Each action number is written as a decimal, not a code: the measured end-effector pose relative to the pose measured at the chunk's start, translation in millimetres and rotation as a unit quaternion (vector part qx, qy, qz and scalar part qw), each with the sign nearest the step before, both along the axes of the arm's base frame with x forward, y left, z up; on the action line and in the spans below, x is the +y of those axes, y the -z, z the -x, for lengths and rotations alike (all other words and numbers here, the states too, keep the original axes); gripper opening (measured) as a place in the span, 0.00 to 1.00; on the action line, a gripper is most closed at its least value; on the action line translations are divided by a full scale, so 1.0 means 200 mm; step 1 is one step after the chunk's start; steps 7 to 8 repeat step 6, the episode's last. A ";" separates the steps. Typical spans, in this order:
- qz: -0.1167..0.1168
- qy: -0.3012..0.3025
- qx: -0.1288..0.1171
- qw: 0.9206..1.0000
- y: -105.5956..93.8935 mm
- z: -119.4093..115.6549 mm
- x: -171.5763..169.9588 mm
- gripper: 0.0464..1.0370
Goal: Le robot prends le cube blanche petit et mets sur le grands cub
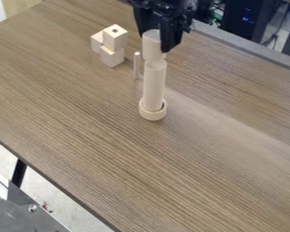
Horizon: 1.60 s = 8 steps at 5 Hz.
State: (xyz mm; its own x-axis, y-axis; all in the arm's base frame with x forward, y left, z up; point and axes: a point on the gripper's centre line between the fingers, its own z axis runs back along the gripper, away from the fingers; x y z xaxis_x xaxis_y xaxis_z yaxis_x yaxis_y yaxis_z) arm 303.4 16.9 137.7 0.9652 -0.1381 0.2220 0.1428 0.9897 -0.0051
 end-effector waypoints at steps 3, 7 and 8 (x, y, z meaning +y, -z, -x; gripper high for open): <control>-0.008 0.001 0.004 1.000 0.03 0.00 0.00 0.49; -0.011 0.017 0.015 1.000 0.05 0.01 -0.02 0.83; -0.011 0.017 0.015 1.000 0.05 0.01 -0.02 0.83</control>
